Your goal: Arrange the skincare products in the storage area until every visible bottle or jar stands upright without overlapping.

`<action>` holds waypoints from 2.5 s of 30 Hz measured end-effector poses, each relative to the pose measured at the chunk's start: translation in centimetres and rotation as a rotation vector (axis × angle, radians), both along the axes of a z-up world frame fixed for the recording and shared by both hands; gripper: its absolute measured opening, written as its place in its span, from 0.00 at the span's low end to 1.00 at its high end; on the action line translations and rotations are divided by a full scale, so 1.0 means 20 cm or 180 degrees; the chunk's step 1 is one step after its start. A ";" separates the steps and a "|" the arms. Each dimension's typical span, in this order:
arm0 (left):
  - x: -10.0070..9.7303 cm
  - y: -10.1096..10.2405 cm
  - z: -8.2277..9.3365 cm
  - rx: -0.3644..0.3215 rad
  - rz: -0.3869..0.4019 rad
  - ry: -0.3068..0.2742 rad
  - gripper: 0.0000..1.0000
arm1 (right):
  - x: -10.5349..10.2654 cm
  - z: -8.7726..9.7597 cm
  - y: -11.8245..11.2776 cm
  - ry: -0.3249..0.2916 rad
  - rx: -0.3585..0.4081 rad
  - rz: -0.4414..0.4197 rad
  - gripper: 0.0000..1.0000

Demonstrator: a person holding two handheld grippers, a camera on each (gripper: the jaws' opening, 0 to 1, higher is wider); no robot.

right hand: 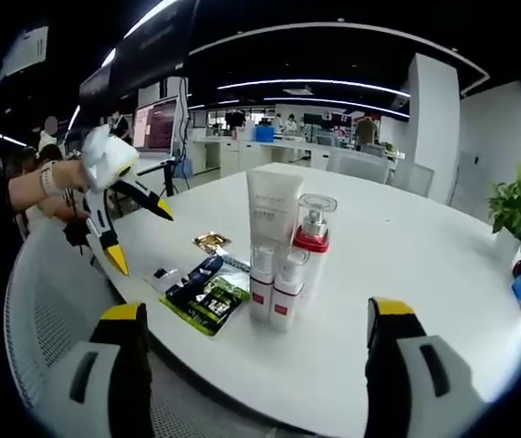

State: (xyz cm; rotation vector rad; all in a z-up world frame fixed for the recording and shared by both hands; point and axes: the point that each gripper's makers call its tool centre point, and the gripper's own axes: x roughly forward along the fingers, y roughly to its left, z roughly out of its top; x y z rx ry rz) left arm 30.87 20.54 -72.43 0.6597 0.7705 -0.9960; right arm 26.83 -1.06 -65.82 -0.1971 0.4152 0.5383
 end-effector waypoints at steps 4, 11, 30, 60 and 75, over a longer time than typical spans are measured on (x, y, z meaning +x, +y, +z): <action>-0.01 0.02 0.05 -0.0126 0.0112 -0.0065 0.89 | 0.00 0.01 0.01 -0.0009 0.0057 0.0036 1.00; -0.03 0.03 0.11 -0.0296 0.0312 -0.0153 0.93 | -0.01 0.02 0.01 -0.0007 0.0100 0.0052 1.00; -0.15 0.10 0.19 -0.0587 0.0622 -0.0321 0.97 | -0.02 0.04 0.04 -0.0070 0.0204 0.0126 1.00; -0.26 0.20 0.23 -0.0894 0.0987 -0.0475 0.97 | -0.04 0.08 0.08 -0.0148 0.0335 0.0278 1.00; -0.19 0.15 0.22 -0.0943 0.0948 -0.0467 0.97 | -0.03 0.08 0.06 -0.0131 0.0384 0.0216 1.00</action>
